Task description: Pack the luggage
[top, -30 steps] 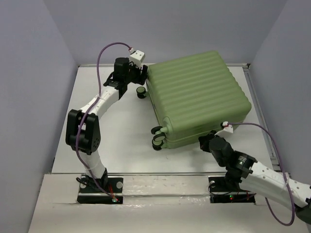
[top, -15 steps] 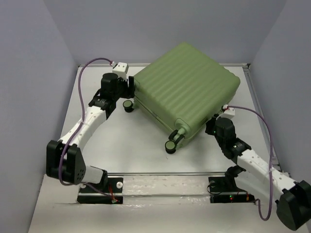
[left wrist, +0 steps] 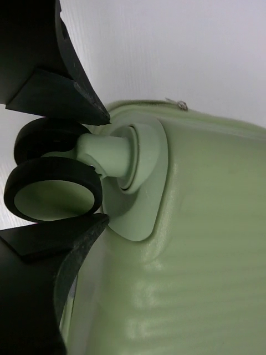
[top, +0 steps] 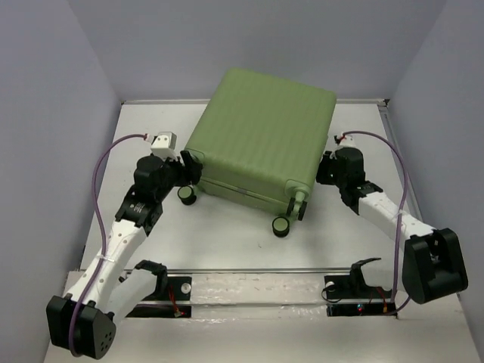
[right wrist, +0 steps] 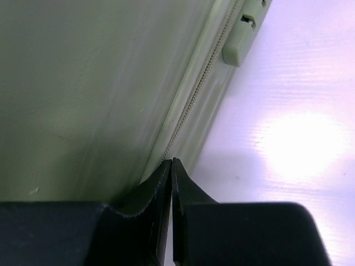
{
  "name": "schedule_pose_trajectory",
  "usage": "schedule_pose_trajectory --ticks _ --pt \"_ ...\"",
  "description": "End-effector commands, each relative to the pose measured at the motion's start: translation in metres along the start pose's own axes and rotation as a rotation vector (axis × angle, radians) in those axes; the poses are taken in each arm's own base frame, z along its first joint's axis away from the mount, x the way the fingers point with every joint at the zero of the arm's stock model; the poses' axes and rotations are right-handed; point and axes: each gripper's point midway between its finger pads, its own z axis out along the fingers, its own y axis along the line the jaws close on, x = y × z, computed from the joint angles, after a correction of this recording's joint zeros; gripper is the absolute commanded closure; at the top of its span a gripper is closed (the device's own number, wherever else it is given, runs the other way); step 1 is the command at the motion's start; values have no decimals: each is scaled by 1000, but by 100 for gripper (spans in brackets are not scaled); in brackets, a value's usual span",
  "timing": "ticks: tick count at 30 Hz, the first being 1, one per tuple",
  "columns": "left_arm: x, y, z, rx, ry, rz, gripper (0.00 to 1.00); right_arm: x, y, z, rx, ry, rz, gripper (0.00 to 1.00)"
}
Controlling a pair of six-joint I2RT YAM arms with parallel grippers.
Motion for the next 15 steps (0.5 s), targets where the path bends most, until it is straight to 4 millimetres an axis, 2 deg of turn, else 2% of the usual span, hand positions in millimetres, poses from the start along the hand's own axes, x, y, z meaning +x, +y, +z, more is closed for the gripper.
schedule_pose_trajectory --ticks 1,2,3,4,5,6,8,10,12,15 --pt "68 -93 -37 469 292 -253 94 -74 132 -39 -637 -83 -79 86" --pt "65 -98 -40 497 274 -293 94 -69 127 -30 -633 -49 -72 80" --pt "62 -101 -43 517 266 -314 94 -66 130 -29 -657 -25 -77 76" --pt "60 -105 -46 535 256 -334 94 -71 131 -30 -673 -22 -88 71" --pt "59 -107 -51 553 246 -355 94 -64 130 -30 -673 16 -85 66" --pt "52 -111 -54 569 228 -396 94 -62 128 -32 -667 18 -100 54" --pt "45 -115 -59 592 205 -426 94 -52 118 -38 -619 29 -97 40" --pt "35 -119 -62 606 179 -463 94 -39 96 -52 -502 -7 -76 37" --pt "28 -122 -63 627 151 -483 94 -32 83 -64 -445 -33 -54 37" --pt "17 -124 -61 635 120 -522 94 -11 54 -84 -303 -57 63 44"
